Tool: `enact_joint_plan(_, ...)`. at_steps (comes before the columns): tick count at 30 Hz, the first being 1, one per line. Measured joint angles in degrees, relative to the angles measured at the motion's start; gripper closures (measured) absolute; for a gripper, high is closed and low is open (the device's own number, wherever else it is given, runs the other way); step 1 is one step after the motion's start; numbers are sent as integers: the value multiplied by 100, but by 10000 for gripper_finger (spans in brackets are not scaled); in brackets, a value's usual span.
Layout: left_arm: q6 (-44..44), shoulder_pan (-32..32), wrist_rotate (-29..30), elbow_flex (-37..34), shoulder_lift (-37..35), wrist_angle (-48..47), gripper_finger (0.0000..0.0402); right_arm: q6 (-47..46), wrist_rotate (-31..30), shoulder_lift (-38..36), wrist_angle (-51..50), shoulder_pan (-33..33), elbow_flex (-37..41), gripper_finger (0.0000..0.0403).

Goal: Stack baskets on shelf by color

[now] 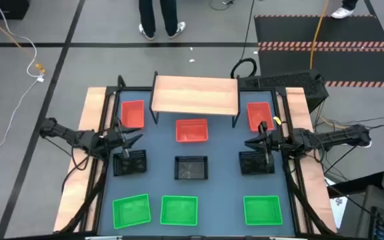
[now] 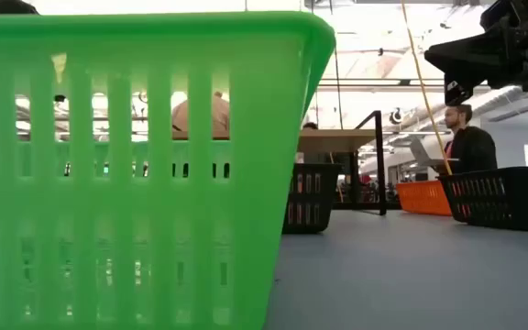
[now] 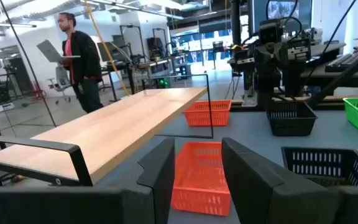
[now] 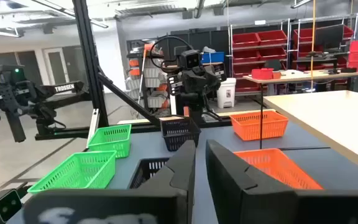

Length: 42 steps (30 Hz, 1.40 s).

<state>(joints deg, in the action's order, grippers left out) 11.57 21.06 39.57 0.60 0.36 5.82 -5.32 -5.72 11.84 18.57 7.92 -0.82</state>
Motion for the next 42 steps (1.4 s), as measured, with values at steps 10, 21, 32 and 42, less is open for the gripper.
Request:
enact_joint_plan(10,0,1,-1,0,0,0,266,0,0,0,-1,-2,1,371)
enact_joint_plan(21,0,1,-2,0,0,-2,266,0,-2,0,-2,-1,1,371)
enact_joint_plan(32,0,2,-2,1,0,-2,266,347,-492,5,-226,-2,0,371)
enact_joint_plan(42,0,0,0,2,0,-2,266,511,-918,2,-247,-2,0,371)
